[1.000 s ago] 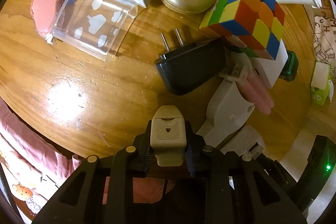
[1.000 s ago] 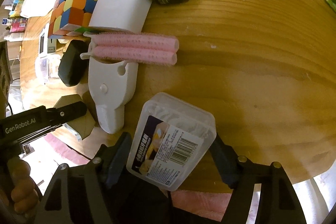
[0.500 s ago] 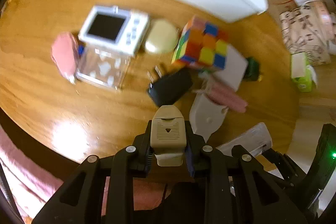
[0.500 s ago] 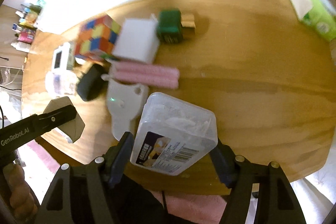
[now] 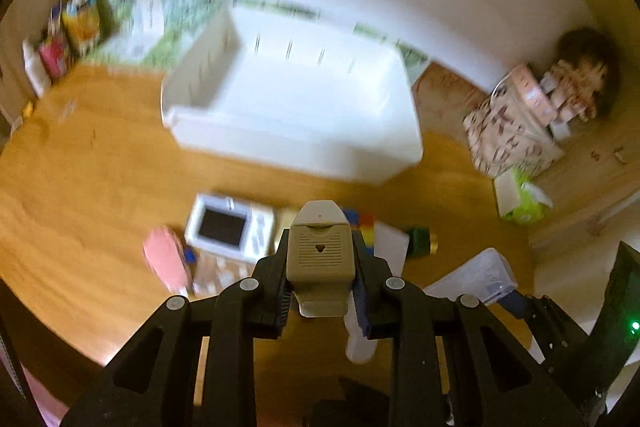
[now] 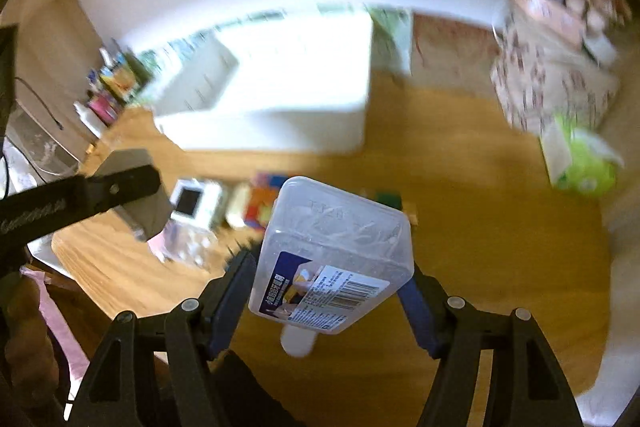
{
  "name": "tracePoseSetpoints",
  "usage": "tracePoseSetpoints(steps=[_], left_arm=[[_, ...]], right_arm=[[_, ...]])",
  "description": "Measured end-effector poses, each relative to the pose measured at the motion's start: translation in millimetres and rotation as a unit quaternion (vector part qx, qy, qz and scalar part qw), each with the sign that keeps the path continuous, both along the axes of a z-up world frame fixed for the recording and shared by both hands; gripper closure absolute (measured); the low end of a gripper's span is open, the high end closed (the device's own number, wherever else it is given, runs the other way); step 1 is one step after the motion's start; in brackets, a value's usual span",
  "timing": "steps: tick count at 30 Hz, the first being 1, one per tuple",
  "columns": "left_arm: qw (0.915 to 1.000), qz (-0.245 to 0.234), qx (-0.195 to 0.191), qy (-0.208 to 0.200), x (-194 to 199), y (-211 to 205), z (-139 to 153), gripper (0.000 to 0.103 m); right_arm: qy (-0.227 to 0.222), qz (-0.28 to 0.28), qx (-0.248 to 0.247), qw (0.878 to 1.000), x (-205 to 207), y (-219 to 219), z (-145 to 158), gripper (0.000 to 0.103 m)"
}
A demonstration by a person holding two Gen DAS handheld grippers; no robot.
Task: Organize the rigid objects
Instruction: 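Lift the beige block and clear box and carry both over the white tray, then open the left tool over the tray while the right releases the clear box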
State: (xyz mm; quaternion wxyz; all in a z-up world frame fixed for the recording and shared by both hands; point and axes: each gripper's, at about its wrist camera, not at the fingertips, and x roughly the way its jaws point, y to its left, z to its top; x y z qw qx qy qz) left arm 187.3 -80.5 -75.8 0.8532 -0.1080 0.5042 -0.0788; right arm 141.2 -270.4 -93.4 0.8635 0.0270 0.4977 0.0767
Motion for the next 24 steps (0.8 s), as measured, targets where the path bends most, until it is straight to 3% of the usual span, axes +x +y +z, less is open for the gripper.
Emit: tracePoseSetpoints(steps=[7,13,24], left_arm=[[0.9971,-0.014,0.011,-0.074,21,23,28,0.076],[0.9969,-0.017,0.014,-0.076,53,42,32,0.076],[0.9952,-0.022,0.016,-0.094,119,66,20,0.076]], right_arm=[[-0.097,-0.007,-0.005,0.995,17,25,26,0.033],[-0.159,-0.021,-0.015,0.987,40,38,44,0.033],[-0.210,-0.044,-0.035,0.976,111,58,39,0.035]])
